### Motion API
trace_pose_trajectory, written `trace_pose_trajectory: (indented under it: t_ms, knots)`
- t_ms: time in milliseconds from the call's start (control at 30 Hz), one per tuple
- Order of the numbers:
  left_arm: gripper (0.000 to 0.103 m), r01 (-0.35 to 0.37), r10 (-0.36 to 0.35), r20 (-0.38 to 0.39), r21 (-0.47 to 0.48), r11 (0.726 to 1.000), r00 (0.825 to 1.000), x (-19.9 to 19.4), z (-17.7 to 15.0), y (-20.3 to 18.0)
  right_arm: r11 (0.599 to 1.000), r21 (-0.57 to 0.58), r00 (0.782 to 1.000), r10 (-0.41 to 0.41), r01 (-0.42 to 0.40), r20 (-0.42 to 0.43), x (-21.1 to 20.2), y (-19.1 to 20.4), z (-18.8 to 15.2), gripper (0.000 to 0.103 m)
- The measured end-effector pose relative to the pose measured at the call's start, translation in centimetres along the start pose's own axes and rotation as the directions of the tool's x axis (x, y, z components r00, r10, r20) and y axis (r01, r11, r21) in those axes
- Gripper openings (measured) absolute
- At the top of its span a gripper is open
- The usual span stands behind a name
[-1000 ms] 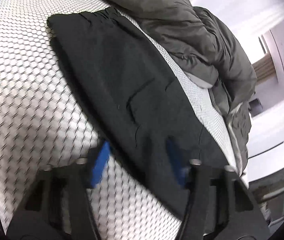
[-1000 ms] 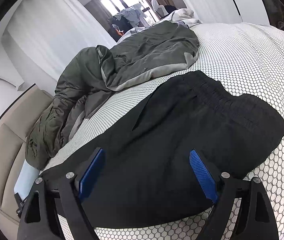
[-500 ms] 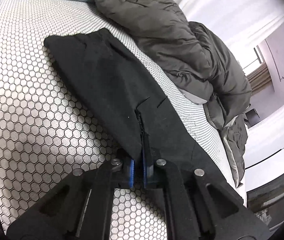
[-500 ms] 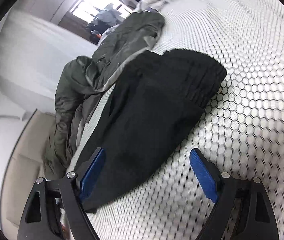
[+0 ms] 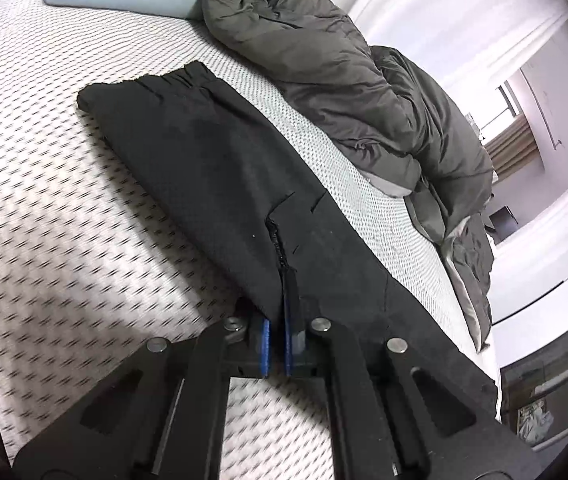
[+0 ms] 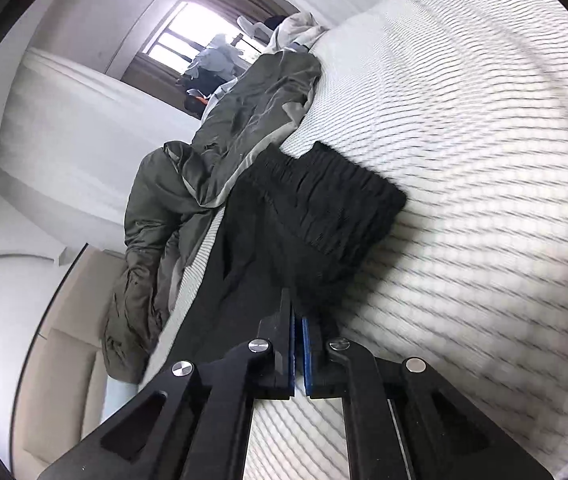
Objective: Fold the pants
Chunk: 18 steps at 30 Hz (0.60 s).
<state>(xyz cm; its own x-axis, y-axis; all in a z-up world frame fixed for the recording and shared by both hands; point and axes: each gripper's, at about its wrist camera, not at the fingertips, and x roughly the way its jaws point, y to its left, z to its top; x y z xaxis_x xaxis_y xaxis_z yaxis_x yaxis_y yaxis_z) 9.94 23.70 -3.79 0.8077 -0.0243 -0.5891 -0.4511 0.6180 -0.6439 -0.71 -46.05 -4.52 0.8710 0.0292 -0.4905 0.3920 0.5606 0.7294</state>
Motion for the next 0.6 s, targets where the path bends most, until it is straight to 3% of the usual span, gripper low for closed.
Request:
trace_pose_trajectory:
  t_ms: [100, 133, 233, 333, 467, 600]
  knots:
    - [0.002, -0.008, 0.008, -0.013, -0.020, 1.000, 1.000, -0.1, -0.1, 1.0, 1.000, 0.023, 0.999, 0.017, -0.016, -0.050, 0.0, -1.0, -0.6, 0.005]
    - [0.002, -0.013, 0.013, -0.016, -0.020, 1.000, 1.000, 0.0, -0.1, 1.1, 0.999, 0.036, 0.998, 0.027, -0.025, -0.055, 0.0, -1.2, -0.5, 0.011]
    - [0.002, -0.030, 0.030, -0.025, -0.020, 0.999, 0.999, 0.5, -0.2, 1.4, 0.994, 0.092, 0.998, 0.054, -0.051, -0.035, 0.6, -1.8, 0.2, 0.048]
    - [0.002, -0.014, 0.012, -0.039, -0.051, 0.999, 0.999, 0.7, -0.2, 2.2, 0.988, 0.132, 0.997, 0.082, -0.079, -0.016, 1.5, -2.2, 1.1, 0.047]
    - [0.002, 0.009, -0.011, -0.034, -0.068, 0.998, 0.999, 0.3, -0.2, 2.7, 0.989, 0.133, 0.998, 0.059, -0.059, 0.001, 2.6, -2.1, 2.3, 0.017]
    - [0.002, 0.014, -0.014, -0.005, -0.060, 0.998, 1.000, -1.4, -0.1, 3.0, 0.987, 0.104, 0.993, 0.116, -0.119, 0.037, -0.5, -0.5, 1.3, 0.014]
